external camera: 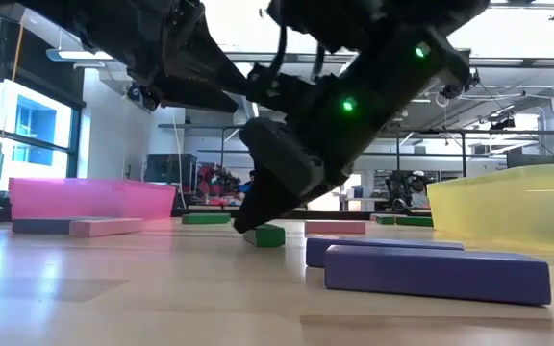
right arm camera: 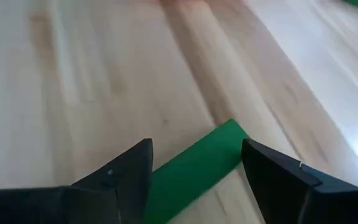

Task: Sort blocks
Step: Put the green block into the pink bin

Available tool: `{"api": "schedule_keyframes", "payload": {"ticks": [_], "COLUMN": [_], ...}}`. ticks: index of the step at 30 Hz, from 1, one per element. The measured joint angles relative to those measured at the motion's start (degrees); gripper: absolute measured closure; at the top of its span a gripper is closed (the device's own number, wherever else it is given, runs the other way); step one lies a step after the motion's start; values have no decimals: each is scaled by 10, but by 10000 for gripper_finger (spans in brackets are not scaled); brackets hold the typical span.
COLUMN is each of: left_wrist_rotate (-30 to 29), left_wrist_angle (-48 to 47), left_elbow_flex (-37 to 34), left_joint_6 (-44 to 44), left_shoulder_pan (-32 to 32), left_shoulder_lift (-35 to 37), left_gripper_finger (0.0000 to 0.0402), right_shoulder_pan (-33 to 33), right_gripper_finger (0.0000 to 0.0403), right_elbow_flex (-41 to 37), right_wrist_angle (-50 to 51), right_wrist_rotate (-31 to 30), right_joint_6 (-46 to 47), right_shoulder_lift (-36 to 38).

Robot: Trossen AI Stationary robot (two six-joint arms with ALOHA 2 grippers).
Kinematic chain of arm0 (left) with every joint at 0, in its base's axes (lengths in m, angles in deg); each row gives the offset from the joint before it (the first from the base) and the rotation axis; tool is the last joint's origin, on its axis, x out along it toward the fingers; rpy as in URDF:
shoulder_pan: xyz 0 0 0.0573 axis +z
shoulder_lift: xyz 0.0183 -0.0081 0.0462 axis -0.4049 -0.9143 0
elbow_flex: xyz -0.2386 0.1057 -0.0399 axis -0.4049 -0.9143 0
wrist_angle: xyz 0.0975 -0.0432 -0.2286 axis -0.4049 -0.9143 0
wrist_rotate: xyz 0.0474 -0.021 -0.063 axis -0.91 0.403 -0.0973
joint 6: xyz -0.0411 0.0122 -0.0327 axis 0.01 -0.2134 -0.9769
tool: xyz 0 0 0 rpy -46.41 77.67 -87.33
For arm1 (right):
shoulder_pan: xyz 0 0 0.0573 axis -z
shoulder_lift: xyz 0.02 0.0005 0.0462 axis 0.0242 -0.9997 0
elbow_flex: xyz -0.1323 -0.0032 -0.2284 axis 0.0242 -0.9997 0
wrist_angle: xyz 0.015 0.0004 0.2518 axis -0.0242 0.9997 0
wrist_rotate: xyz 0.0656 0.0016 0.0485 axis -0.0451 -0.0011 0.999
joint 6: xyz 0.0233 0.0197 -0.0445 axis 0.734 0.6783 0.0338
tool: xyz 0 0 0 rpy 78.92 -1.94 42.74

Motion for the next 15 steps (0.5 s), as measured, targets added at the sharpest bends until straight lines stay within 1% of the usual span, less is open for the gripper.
{"api": "schedule_keyframes", "payload": {"ticks": [3,6,10,15], "left_wrist_rotate": [0,0,0,0], "left_wrist_angle": [-2,-3,-4,-4], "left_elbow_flex": [0,0,0,0], "left_joint_6": [0,0,0,0], "left_shoulder_pan": [0,0,0,-3], "left_shoulder_lift": [0,0,0,0], "left_gripper_finger": [183,183,183,183], "right_shoulder_pan": [-1,-1,-3,-22], "right_gripper_finger": [169,169,171,182], "right_elbow_flex": [26,31,31,28], "right_wrist_angle": [82,114,142,149], "right_wrist_rotate": [-15,-4,19,0], "right_joint_6": [36,34,-16,-60], "right_shoulder_lift": [-3,-3,-2,14]}}
